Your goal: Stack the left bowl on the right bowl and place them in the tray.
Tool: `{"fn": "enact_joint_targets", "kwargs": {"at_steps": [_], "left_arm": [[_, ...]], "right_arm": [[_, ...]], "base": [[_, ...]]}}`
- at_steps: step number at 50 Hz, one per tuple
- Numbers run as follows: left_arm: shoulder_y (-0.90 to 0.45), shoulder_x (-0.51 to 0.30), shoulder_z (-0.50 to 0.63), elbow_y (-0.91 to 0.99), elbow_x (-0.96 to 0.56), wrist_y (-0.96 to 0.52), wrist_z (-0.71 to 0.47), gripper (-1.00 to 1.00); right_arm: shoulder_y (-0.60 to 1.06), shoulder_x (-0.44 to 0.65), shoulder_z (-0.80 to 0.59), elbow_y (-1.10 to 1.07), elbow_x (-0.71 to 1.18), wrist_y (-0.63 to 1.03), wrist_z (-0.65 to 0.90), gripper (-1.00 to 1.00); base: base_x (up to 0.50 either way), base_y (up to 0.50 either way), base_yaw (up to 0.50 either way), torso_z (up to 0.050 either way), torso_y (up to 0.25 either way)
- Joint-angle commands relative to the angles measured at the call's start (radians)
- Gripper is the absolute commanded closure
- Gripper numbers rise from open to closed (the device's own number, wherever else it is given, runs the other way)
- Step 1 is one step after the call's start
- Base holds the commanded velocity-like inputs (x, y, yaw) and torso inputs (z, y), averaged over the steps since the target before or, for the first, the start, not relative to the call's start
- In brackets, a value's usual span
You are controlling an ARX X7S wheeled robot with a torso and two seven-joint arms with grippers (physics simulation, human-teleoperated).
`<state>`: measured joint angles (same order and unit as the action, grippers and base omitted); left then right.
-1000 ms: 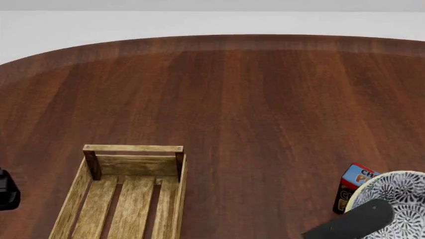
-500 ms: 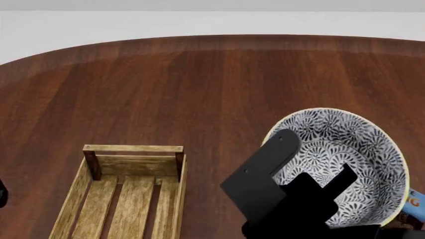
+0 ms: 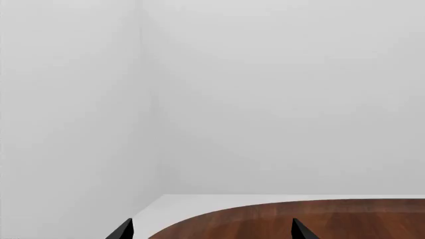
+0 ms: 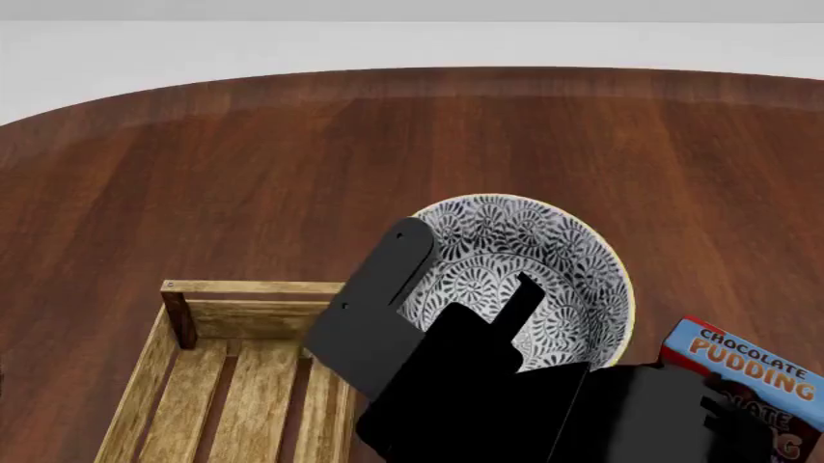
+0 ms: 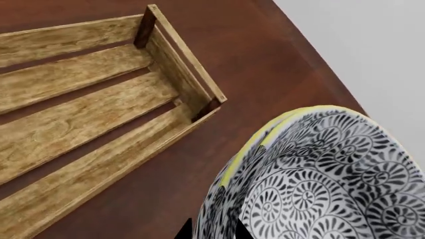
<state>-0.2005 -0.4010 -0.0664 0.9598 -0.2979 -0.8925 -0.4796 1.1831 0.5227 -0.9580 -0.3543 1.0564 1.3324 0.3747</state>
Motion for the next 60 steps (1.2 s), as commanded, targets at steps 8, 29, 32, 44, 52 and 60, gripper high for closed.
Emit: {"fn": "enact_joint_targets", "kwargs": {"at_steps": [8, 29, 32, 44, 52, 60], "left_arm": [[0.013, -0.007, -0.008, -0.001, -0.006, 0.011, -0.009, -1.00], [0.031, -0.012, -0.009, -0.011, -0.011, 0.033, -0.016, -1.00], [0.031, -0.013, -0.012, -0.010, -0.014, 0.031, -0.017, -1.00], [0.041, -0.019, -0.018, -0.009, -0.017, 0.037, -0.021, -1.00], [0.041, -0.024, -0.028, -0.006, -0.023, 0.032, -0.025, -1.00], [0.035, -0.028, -0.032, -0.007, -0.028, 0.019, -0.032, -1.00]], "right_arm": [[0.115, -0.107, -0.124, 0.120, -0.134, -0.081, -0.264, 1.00], [0.181, -0.211, -0.258, 0.250, -0.213, -0.173, -0.433, 1.00], [0.194, -0.224, -0.261, 0.269, -0.215, -0.186, -0.455, 1.00], [0.260, -0.279, -0.288, 0.339, -0.240, -0.230, -0.544, 1.00], [0.288, -0.319, -0.305, 0.399, -0.255, -0.277, -0.613, 1.00], [0.292, -0.362, -0.319, 0.459, -0.262, -0.331, -0.685, 1.00]], "base": [[0.00, 0.00, 0.00, 0.000, 0.001], [0.00, 0.00, 0.00, 0.000, 0.000], [0.00, 0.00, 0.00, 0.000, 0.000], [0.00, 0.00, 0.00, 0.000, 0.001], [0.00, 0.00, 0.00, 0.000, 0.001], [0.00, 0.00, 0.00, 0.001, 0.001]]}}
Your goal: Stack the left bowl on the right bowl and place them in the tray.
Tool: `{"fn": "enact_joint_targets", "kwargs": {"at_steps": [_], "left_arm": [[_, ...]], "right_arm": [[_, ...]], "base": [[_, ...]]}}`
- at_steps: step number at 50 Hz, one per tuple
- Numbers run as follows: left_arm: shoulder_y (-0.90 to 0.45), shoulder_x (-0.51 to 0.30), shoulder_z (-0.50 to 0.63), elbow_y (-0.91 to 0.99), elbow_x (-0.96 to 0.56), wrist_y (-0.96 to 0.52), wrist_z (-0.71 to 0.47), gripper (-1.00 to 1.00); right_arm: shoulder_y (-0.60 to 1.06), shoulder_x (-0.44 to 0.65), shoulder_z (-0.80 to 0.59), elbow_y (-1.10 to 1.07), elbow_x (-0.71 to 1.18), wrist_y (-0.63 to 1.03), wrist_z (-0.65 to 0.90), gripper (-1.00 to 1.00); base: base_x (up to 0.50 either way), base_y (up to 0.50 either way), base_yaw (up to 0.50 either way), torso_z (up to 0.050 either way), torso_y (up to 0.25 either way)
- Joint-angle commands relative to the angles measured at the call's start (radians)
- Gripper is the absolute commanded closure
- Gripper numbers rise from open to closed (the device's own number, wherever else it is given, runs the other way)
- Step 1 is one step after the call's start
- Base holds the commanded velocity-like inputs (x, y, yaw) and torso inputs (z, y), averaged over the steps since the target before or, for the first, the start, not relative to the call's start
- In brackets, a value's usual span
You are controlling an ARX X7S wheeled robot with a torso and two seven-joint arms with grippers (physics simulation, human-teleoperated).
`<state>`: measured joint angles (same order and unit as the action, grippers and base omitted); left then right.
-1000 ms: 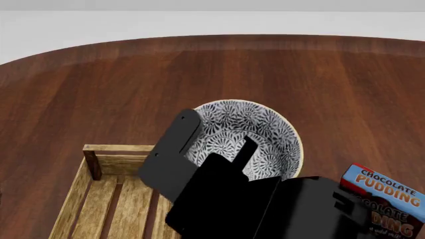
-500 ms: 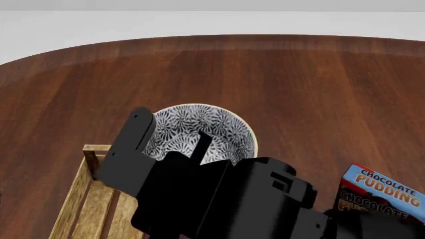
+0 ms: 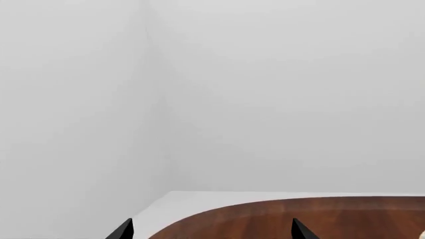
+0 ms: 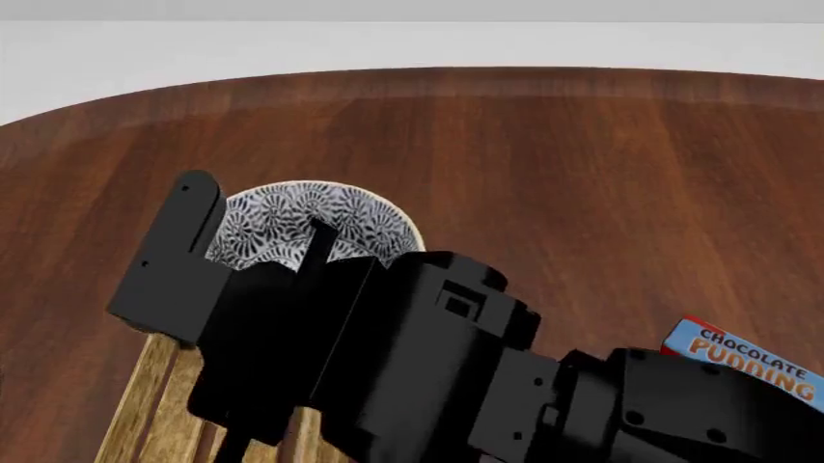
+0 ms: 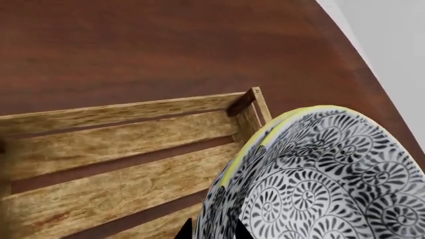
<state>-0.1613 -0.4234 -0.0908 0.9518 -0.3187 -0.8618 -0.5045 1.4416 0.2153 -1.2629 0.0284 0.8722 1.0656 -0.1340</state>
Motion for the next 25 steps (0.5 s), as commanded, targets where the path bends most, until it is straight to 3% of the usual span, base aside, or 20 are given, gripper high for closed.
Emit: {"fn": "enact_joint_targets", "kwargs": {"at_steps": [1, 25], "left_arm": [[-0.006, -0.006, -0.011, 0.002, -0.010, -0.015, -0.007, -1.00], [0.030, -0.019, -0.033, 0.000, -0.013, 0.009, -0.015, -1.00]], "right_arm": [[0.036, -0.063, -0.018, 0.089, -0.081, -0.072, -0.186, 1.00], [0.007, -0.135, -0.086, 0.180, -0.102, -0.147, -0.292, 1.00]], "base": [[0.00, 0.00, 0.00, 0.000, 0.000], [0.00, 0.00, 0.00, 0.000, 0.001]]}}
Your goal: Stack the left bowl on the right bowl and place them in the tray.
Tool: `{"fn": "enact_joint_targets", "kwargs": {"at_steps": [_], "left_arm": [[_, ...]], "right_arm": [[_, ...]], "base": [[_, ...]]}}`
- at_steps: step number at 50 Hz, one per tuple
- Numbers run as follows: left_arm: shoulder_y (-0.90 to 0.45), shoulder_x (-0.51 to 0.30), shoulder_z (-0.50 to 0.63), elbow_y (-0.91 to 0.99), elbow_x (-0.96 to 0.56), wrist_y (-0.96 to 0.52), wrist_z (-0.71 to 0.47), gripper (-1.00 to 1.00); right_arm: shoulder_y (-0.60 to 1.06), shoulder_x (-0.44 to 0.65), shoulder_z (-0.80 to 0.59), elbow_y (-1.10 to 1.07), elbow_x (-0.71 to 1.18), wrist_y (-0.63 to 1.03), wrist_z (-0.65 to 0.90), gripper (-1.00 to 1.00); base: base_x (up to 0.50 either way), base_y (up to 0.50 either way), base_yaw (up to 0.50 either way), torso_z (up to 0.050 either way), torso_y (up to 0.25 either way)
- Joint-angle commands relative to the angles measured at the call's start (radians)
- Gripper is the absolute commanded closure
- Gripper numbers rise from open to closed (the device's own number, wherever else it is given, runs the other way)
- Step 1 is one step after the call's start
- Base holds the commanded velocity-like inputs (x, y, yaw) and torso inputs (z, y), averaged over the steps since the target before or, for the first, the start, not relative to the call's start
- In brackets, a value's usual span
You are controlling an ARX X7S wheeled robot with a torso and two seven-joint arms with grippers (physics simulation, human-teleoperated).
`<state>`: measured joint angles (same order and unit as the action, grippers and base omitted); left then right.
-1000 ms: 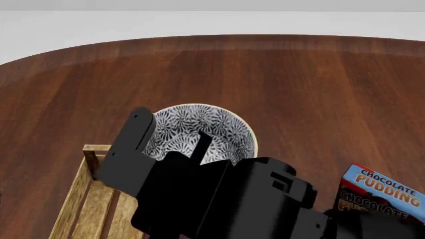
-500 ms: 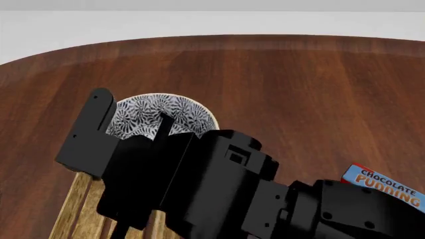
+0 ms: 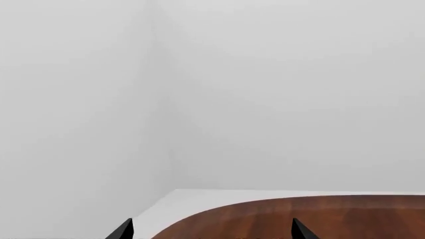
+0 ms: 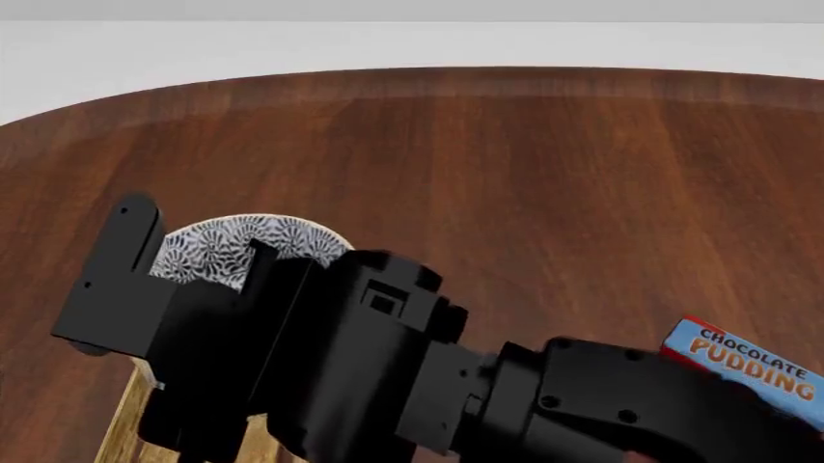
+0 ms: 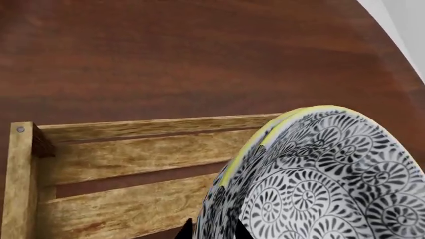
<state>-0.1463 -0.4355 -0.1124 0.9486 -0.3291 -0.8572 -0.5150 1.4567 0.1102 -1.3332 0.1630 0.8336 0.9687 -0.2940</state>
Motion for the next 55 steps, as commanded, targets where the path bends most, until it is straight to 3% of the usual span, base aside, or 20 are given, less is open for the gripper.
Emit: {"fn": "enact_joint_targets", "kwargs": {"at_steps": [1, 24, 35, 55], "left_arm": [[0.014, -0.008, -0.009, 0.004, -0.002, 0.002, -0.006, -1.00], [-0.019, -0.045, -0.022, 0.081, -0.049, -0.105, -0.057, -1.00], [-0.012, -0.053, -0.024, 0.062, -0.060, -0.085, -0.067, -1.00], [0.022, -0.070, -0.053, 0.069, -0.085, -0.066, -0.086, -1.00]], "right_arm": [[-0.010, -0.031, -0.017, 0.050, -0.066, -0.054, -0.133, 1.00], [-0.060, -0.097, -0.073, 0.229, -0.127, -0.213, -0.233, 1.00], [-0.044, -0.110, -0.202, 0.316, -0.041, -0.315, -0.217, 1.00], [-0.079, -0.110, -0.213, 0.369, -0.079, -0.344, -0.272, 1.00]], "base": [[0.00, 0.00, 0.00, 0.000, 0.000], [0.00, 0.00, 0.00, 0.000, 0.000], [0.00, 0.00, 0.00, 0.000, 0.001], [0.00, 0.00, 0.00, 0.001, 0.000]]}}
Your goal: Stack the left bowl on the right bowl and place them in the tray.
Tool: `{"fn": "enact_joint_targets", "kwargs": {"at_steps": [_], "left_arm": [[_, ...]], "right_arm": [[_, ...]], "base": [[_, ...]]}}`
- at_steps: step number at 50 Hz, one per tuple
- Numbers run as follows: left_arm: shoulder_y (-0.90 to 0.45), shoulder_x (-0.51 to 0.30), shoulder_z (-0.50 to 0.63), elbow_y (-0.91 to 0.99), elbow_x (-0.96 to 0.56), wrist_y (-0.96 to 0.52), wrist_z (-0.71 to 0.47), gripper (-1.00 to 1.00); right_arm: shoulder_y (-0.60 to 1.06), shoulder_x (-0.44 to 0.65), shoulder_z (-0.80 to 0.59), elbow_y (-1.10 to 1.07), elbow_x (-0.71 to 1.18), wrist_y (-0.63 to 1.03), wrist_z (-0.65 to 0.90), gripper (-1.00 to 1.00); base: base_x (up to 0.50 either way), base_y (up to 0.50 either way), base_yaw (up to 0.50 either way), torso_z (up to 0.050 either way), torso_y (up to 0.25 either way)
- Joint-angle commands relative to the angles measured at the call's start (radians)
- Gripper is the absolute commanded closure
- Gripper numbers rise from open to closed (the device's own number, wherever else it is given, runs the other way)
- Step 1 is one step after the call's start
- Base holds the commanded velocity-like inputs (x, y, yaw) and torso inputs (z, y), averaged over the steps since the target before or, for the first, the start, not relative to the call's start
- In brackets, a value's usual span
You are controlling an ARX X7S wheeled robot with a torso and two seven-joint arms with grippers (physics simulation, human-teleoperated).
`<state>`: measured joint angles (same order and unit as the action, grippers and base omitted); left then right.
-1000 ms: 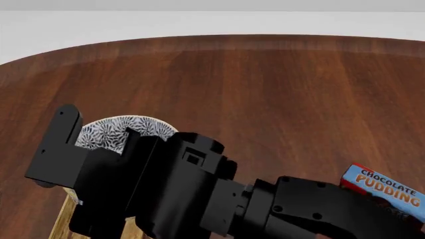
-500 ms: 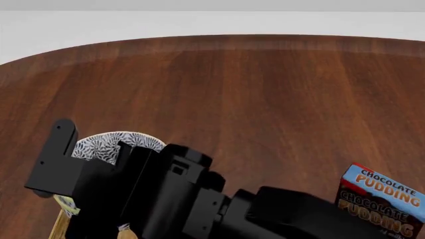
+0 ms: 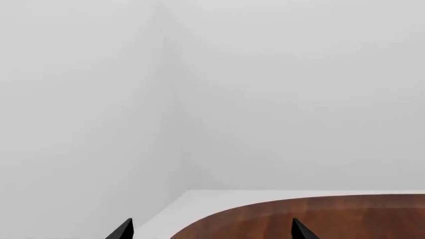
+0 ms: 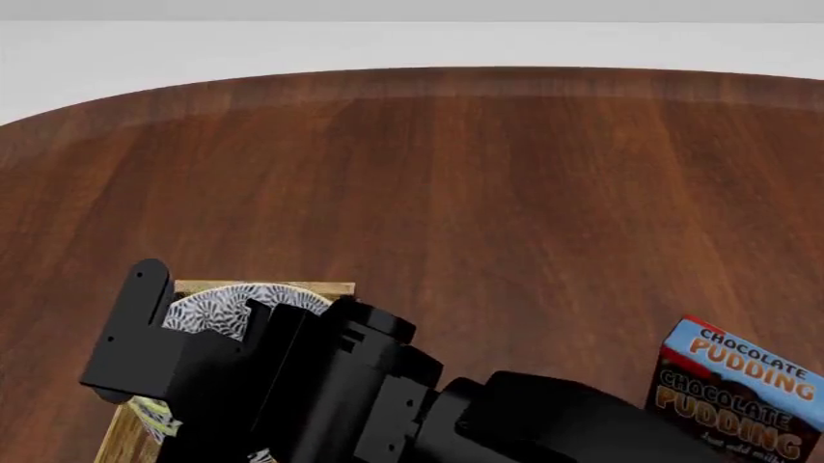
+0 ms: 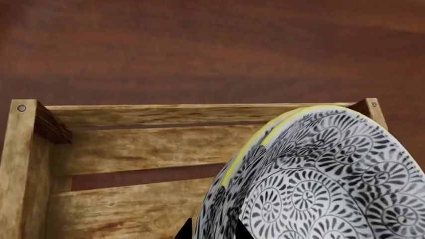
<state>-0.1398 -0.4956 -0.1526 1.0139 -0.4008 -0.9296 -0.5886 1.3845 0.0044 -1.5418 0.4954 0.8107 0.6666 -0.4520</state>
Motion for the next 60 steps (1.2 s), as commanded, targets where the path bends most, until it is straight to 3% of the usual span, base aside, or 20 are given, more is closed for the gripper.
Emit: {"fn": "enact_joint_targets", "kwargs": {"at_steps": [1, 60], "left_arm": [[0.016, -0.012, -0.012, 0.002, -0.013, 0.007, -0.014, -1.00], [0.042, -0.084, -0.058, 0.016, -0.119, 0.016, -0.100, -1.00]], "right_arm": [[-0.007, -0.004, -0.004, 0.035, -0.056, -0.041, -0.117, 1.00], [-0.074, -0.004, -0.005, 0.032, -0.148, -0.099, -0.195, 1.00]], "base": [[0.00, 0.00, 0.00, 0.000, 0.000], [0.00, 0.00, 0.00, 0.000, 0.001]]}}
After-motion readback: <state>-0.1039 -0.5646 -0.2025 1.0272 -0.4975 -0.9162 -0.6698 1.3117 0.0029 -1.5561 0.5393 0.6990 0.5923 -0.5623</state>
